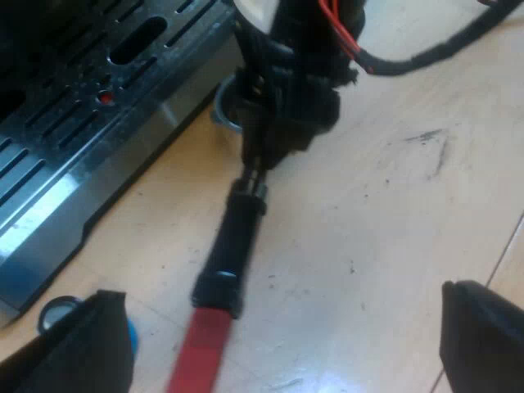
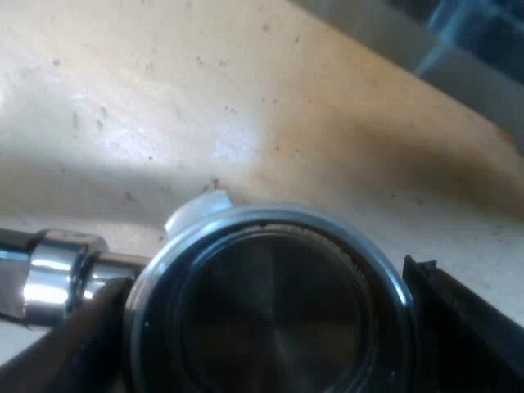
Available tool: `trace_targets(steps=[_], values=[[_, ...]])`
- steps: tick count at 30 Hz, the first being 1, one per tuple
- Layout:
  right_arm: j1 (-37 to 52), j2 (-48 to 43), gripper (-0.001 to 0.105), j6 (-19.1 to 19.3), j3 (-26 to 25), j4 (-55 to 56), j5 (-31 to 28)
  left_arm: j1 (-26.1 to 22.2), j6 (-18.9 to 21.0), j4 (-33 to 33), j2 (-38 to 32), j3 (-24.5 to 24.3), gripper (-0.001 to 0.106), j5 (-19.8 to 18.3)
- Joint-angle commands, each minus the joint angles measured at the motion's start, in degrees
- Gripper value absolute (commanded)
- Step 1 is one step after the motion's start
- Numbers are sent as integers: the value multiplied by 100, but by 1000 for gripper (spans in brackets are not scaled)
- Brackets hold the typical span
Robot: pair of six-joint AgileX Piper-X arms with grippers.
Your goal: Put the handle in the coffee machine
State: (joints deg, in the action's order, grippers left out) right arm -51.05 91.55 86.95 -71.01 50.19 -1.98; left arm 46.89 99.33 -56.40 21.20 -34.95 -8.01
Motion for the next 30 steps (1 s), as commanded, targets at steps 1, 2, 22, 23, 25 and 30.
trace_targets(steps=[1, 2, 22, 23, 25, 30], values=[[21, -225, 0, -118, -103, 4, -54, 28, 66, 104, -29, -21, 77, -290], [21, -267, 0, -160, -103, 21, -79, 28, 7, 117, -29, -21, 77, -504], [9, -944, 0, -165, -103, 713, -78, 28, -1649, 250, 1243, -21, 71, -864], [9, -1014, 0, -133, -103, 771, -78, 28, -1672, 322, 1258, -21, 71, -864], [9, -1109, 0, -79, -103, 894, -78, 28, -1722, 383, 1305, -21, 71, -864], [9, -1387, 0, -50, -103, 1084, -78, -189, -1733, 506, 1504, -21, 71, -864]])
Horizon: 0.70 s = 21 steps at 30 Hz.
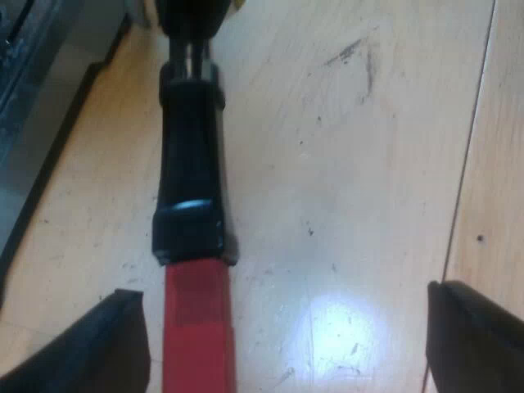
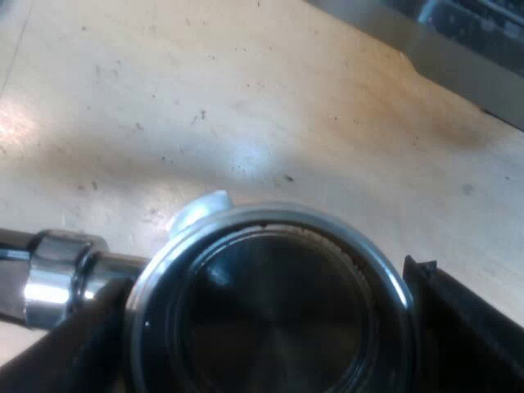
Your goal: Put the handle in the coffee machine
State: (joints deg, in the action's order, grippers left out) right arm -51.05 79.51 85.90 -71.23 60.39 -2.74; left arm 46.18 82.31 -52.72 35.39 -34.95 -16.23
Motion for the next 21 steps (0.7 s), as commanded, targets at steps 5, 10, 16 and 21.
trace_targets(steps=[5, 10, 16, 21], values=[[9, -324, 0, 144, -80, 167, -2, -599, -49, 389, 418, -21, 71, -459], [9, -370, 0, 159, -80, 165, -2, -724, -513, 332, 814, -21, 71, -872], [9, -370, 0, 173, -80, 165, -2, -724, -788, 332, 967, -1, 71, -1081], [9, -370, 0, 173, -80, 165, 23, -724, -941, 582, 970, 451, 71, -1367]])
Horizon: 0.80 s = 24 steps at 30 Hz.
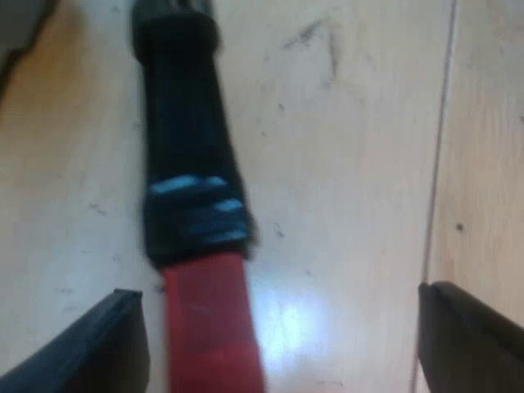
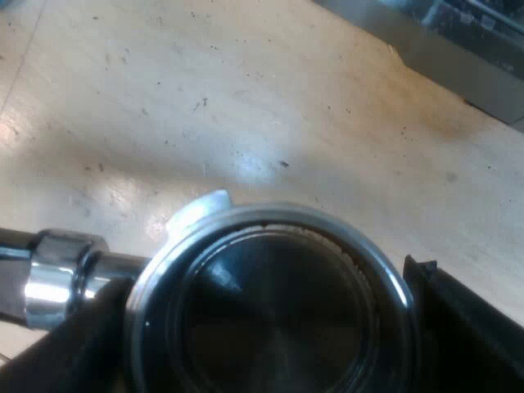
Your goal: Put the handle in the coffee machine
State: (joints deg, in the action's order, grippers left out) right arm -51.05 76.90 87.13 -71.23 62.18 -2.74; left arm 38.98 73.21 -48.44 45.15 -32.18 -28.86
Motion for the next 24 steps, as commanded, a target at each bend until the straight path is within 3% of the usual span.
trace_targets(steps=[1, 5, 12, 24], values=[[9, -109, 0, 51, -80, -14, 26, -4, -31, 232, -6, 267, 71, -104], [9, -109, 0, 51, -80, -14, 43, -4, -31, 700, -6, 545, 71, -104], [9, -109, 0, 51, -80, -14, 43, -4, -31, 1256, 97, 587, 71, -104], [9, -109, 0, 51, -80, -14, 43, -4, -31, 1655, 343, 587, 71, -104]])
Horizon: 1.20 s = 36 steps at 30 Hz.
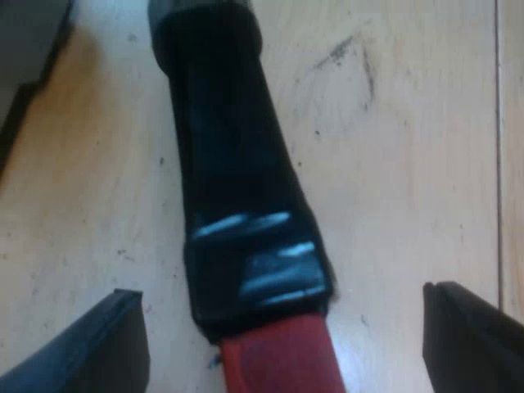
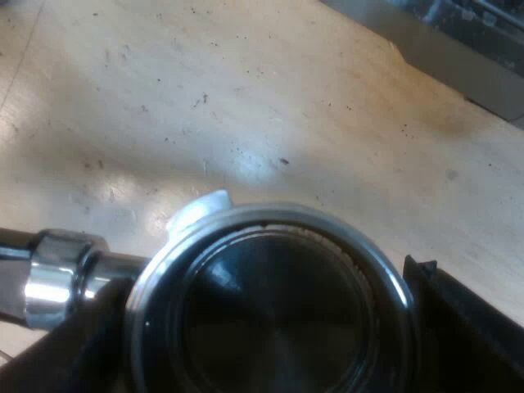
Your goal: Put the handle in the coffee machine
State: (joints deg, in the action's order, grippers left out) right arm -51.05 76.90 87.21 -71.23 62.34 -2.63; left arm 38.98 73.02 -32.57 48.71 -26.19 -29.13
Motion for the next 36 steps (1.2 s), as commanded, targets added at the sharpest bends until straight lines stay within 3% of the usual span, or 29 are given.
trace_targets(steps=[1, 10, 18, 27, 36], values=[[9, -109, 0, 42, -80, -30, 32, -4, -12, 68, -13, -12, 71, -76], [9, -109, 0, 42, -80, -30, 32, -4, -12, 68, -13, -12, 66, -76], [9, -109, 0, 6, -80, -30, 32, -4, -12, 68, -13, -12, 30, 137], [9, -109, 0, 6, -80, -30, 32, -4, -12, 68, -13, -12, 0, 104], [9, -109, 0, 6, -80, -30, 32, -4, -12, 68, -13, -12, 0, 96]])
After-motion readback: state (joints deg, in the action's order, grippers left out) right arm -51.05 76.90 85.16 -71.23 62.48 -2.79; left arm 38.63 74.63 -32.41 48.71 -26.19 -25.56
